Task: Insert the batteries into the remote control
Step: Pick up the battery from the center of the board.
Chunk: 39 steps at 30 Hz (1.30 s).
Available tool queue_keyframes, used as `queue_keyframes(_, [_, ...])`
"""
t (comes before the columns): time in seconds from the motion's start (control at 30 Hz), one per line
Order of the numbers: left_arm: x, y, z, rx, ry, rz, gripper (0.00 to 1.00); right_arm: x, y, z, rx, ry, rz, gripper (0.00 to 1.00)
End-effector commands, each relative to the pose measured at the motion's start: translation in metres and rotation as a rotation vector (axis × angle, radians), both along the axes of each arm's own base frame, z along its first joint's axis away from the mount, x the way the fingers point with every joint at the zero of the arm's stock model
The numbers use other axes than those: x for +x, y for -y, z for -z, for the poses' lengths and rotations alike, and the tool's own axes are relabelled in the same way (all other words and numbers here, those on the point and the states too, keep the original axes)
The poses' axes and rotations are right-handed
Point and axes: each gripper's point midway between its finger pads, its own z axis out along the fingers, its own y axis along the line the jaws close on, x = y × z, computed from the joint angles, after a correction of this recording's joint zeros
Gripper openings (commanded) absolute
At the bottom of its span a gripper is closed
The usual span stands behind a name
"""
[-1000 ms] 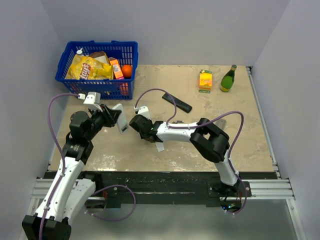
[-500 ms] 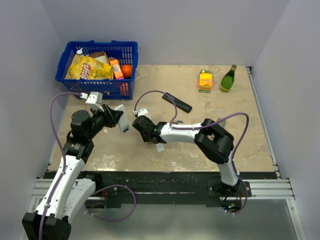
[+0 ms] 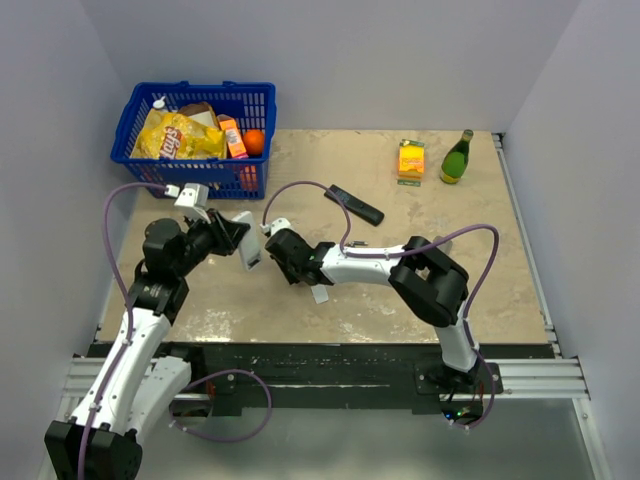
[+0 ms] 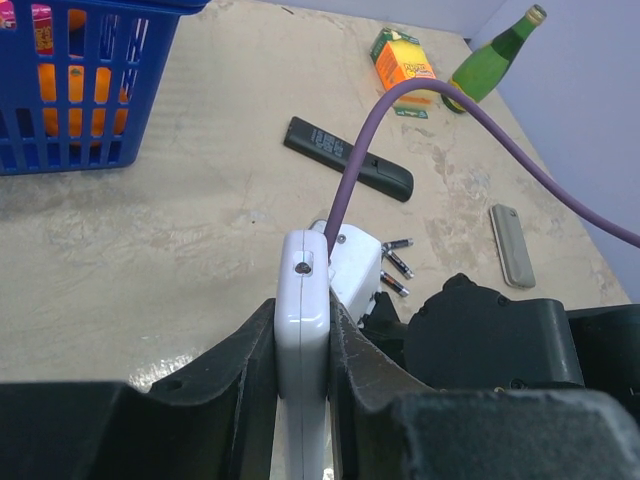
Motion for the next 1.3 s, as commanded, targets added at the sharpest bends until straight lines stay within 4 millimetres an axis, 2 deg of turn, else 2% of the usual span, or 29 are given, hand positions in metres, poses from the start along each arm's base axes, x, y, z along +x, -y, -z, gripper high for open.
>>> queue_keyframes(0.0, [0.003, 0.004, -0.012, -0.007, 0.052, 0.032, 0.00, 0.003, -0.005, -0.001, 0.006, 0.008, -0.036, 0.29])
queue_keyframes(0.33, [0.003, 0.006, -0.010, -0.010, 0.045, 0.043, 0.00, 0.011, -0.004, 0.007, -0.009, 0.006, -0.052, 0.25])
queue_keyframes(0.37, [0.003, 0.006, -0.010, -0.011, 0.045, 0.046, 0.00, 0.011, -0.003, 0.008, -0.014, 0.010, -0.057, 0.19])
queue_keyframes(0.5, [0.003, 0.007, -0.010, -0.013, 0.043, 0.057, 0.00, 0.010, 0.000, 0.004, -0.012, 0.017, -0.065, 0.05])
queue_keyframes(0.63, [0.000, 0.015, -0.009, -0.024, 0.038, 0.108, 0.00, 0.003, 0.002, -0.020, 0.026, 0.052, -0.136, 0.00])
queue_keyframes(0.67, [-0.002, 0.017, -0.008, -0.027, 0.032, 0.122, 0.00, 0.001, 0.007, -0.037, 0.041, 0.078, -0.143, 0.00])
queue_keyframes(0.7, [-0.003, 0.019, -0.005, -0.037, 0.017, 0.134, 0.00, 0.000, 0.010, -0.044, 0.041, 0.094, -0.151, 0.00])
queue_keyframes(0.73, [-0.003, 0.024, -0.013, -0.050, 0.053, 0.169, 0.00, -0.002, 0.014, -0.054, 0.037, 0.114, -0.162, 0.00])
queue_keyframes(0.77, [-0.004, 0.026, -0.012, -0.058, 0.051, 0.185, 0.00, -0.004, 0.021, -0.069, 0.041, 0.134, -0.167, 0.00])
queue_keyframes(0.87, [-0.008, 0.035, -0.012, -0.087, 0.043, 0.248, 0.00, -0.013, 0.032, -0.089, 0.003, 0.178, -0.190, 0.00])
queue_keyframes(0.9, [-0.009, 0.036, -0.012, -0.092, 0.042, 0.261, 0.00, -0.018, 0.033, -0.108, 0.014, 0.219, -0.194, 0.00])
queue_keyframes(0.93, [-0.011, 0.039, -0.012, -0.098, 0.039, 0.283, 0.00, -0.021, 0.035, -0.114, 0.006, 0.238, -0.208, 0.00])
queue_keyframes(0.97, [-0.012, 0.041, -0.011, -0.101, 0.036, 0.297, 0.00, -0.026, 0.039, -0.119, -0.004, 0.248, -0.220, 0.00])
queue_keyframes(1.0, [-0.013, 0.042, -0.009, -0.107, 0.030, 0.308, 0.00, -0.035, 0.037, -0.135, 0.014, 0.280, -0.238, 0.00])
queue_keyframes(1.07, [-0.016, 0.046, -0.009, -0.117, 0.029, 0.344, 0.00, -0.043, 0.041, -0.150, -0.004, 0.325, -0.283, 0.00])
queue_keyframes(1.1, [-0.017, 0.048, -0.008, -0.124, 0.022, 0.353, 0.00, -0.054, 0.038, -0.165, 0.021, 0.353, -0.307, 0.00])
queue_keyframes(1.27, [-0.022, 0.053, -0.008, -0.139, 0.022, 0.402, 0.00, -0.080, 0.037, -0.190, 0.032, 0.413, -0.413, 0.00])
